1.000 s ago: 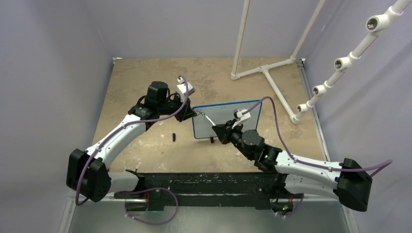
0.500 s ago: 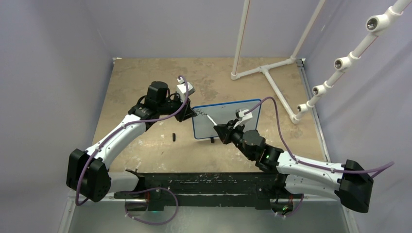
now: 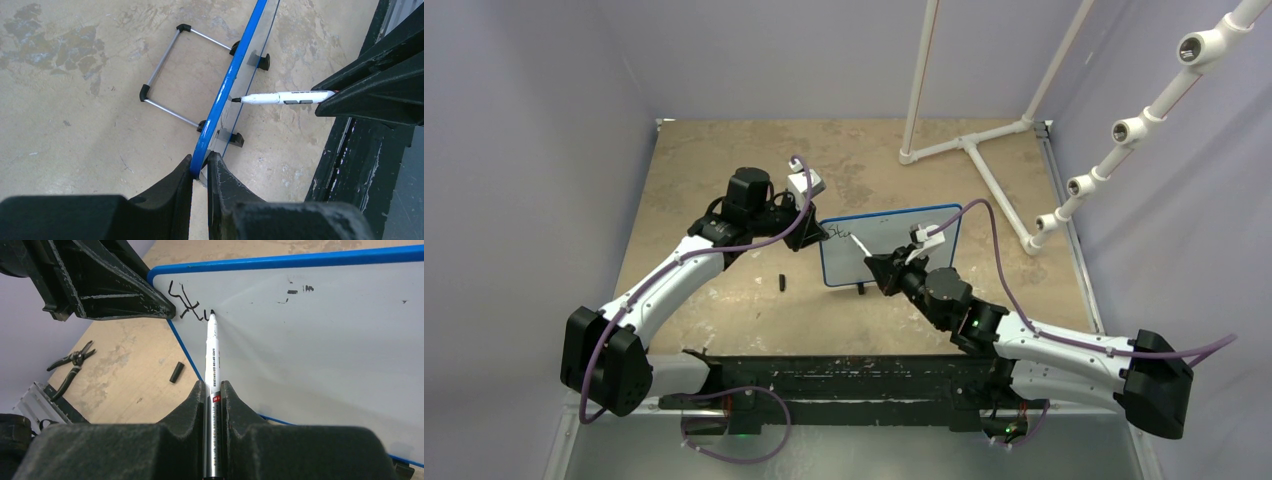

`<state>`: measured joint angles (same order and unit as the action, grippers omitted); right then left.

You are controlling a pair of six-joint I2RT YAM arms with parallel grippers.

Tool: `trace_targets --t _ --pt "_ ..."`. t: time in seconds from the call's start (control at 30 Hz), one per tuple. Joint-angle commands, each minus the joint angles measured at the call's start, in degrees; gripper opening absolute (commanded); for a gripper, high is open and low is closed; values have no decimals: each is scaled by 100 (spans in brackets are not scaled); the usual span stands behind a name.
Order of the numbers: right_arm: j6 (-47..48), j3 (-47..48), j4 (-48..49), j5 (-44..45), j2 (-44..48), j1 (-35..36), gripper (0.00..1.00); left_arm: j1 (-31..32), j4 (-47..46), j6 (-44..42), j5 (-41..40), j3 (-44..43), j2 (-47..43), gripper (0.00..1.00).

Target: Write a sentence on the whiteboard

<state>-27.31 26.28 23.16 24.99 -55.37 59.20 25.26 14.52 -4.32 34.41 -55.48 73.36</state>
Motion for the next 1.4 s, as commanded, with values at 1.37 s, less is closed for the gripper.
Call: trace_targets --t 1.37 --pt "-90 -14 26 -14 -159 -22 0 -3 -20 -229 -107 46 -147 0"
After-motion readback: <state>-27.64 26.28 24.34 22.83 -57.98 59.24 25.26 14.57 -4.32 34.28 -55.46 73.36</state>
